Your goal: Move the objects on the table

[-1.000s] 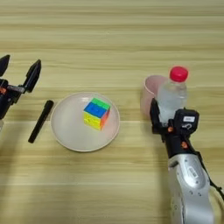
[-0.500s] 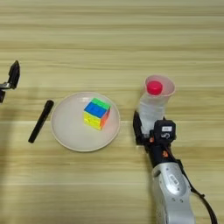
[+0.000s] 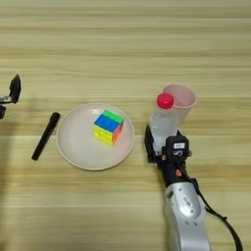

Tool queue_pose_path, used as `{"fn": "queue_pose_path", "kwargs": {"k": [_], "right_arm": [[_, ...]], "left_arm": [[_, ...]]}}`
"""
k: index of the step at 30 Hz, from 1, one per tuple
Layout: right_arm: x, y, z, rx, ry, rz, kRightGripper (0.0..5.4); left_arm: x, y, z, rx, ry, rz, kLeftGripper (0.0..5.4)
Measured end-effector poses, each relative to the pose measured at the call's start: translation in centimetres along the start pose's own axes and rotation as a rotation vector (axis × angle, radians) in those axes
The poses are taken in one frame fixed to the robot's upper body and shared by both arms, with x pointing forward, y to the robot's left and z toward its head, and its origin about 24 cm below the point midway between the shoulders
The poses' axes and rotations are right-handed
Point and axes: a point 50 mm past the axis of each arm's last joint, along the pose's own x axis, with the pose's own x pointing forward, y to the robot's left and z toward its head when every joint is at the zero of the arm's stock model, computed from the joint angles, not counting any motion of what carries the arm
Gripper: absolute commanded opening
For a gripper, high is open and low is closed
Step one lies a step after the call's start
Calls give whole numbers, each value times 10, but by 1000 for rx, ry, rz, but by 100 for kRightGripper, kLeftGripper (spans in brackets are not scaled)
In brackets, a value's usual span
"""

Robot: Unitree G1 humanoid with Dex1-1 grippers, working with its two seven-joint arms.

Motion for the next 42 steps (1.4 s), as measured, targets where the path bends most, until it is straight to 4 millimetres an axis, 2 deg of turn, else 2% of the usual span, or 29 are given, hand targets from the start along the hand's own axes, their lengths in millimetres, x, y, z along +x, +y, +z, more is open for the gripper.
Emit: {"fn": "queue_pose_path", "kwargs": {"k": [4, 8, 9, 14, 26, 42], "right_arm": [[1, 0, -2, 0, -7, 0, 317], [3, 0, -3, -1, -11, -1, 317], [3, 0, -3, -1, -13, -1, 353], [3, -1, -7, 0, 2, -2, 423], [2, 0, -9, 2, 14, 0, 539], [-3, -1, -9, 0, 20, -6, 539]], "left_arm": [[1, 5, -10, 27, 35, 15, 540], [2, 5, -11, 34, 21, 17, 540], [2, 5, -10, 34, 19, 17, 540], [3, 4, -9, 36, 13, 14, 540], [4, 2, -10, 38, 15, 6, 540], [4, 1, -10, 41, 12, -1, 540]]}}
